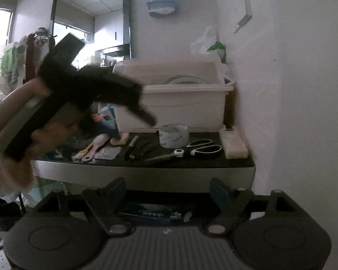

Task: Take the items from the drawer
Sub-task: 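Move the right tool down to the open drawer's front edge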

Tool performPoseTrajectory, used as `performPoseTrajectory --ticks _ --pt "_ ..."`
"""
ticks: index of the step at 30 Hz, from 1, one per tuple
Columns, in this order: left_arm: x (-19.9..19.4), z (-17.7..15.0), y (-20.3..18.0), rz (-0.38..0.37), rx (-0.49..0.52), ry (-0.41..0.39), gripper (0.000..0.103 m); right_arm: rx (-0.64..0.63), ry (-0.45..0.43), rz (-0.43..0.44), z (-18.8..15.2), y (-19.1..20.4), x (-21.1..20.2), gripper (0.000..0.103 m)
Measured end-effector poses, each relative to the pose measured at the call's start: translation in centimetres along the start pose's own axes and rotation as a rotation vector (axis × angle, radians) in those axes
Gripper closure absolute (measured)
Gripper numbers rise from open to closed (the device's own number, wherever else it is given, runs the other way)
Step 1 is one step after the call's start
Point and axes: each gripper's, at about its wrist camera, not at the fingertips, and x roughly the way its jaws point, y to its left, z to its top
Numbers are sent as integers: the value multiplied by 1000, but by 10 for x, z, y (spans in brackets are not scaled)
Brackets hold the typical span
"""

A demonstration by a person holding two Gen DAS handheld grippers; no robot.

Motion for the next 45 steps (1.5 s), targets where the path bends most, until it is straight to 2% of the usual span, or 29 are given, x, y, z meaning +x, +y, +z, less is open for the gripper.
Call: performPoseTrajectory --ticks 5,7,12,17,19,24,28,30,33,37,40,42,45 --pt "-11 -36 22 73 50 -41 19 -7 19 -37 -2 6 8 21" --pt "-16 -49 29 80 58 -51 19 -6 26 -57 -3 11 10 21" --pt "-29 -80 48 113 34 -72 14 -9 42 -91 -12 26 13 21" --pt "-43 -108 64 188 20 -91 10 11 53 -154 -27 42 11 20" --pt "-49 -119 70 231 4 -104 7 24 85 -180 -34 46 12 20" --pt "-66 -149 75 352 34 -151 7 19 127 -191 -56 56 9 20" --pt "-73 -176 75 385 75 -185 7 -58 138 -162 -82 69 11 20" --pt "-69 -190 80 413 44 -161 7 -74 159 -156 -97 74 16 21" --pt "-59 -207 87 456 55 -121 7 -85 202 -171 -117 81 24 21" --pt "-52 -220 99 443 44 -56 7 -49 211 -190 -134 84 31 21" --pt "-47 -226 111 430 9 -29 7 8 175 -192 -141 84 35 21" --pt "-44 -233 119 456 -41 -32 7 60 184 -184 -147 82 39 21" --pt "-41 -243 124 488 -15 -62 7 142 236 -171 -157 81 48 21"
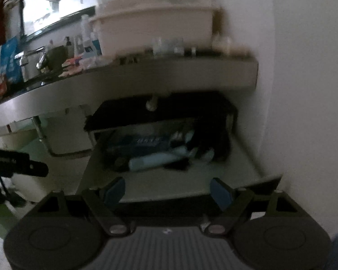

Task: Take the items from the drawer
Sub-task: 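Move the right tool down to the open drawer's front edge, then push the drawer closed with the right tool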

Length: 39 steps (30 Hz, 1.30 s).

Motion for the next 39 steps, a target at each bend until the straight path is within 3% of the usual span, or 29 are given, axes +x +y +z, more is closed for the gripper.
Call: performPoseTrajectory --ticks 4,8,14,18,26,39 --pt "0 -10 -2 53 39 -49 7 57 84 17 -8 -6 25 21" --pt "6 -11 6 -49 -11 0 7 17 149 34 -10 1 52 21" --pt "13 -13 14 -87 -51 45 7 -100 231 43 -18 11 97 22" --pt "15 -11 15 -123 -66 60 7 -100 247 51 -21 9 115 22" --pt "17 -5 11 -124 -66 46 7 -112 310 24 -32 9 141 22" --pt "11 -4 10 -115 -62 23 7 -87 339 51 -35 3 149 19"
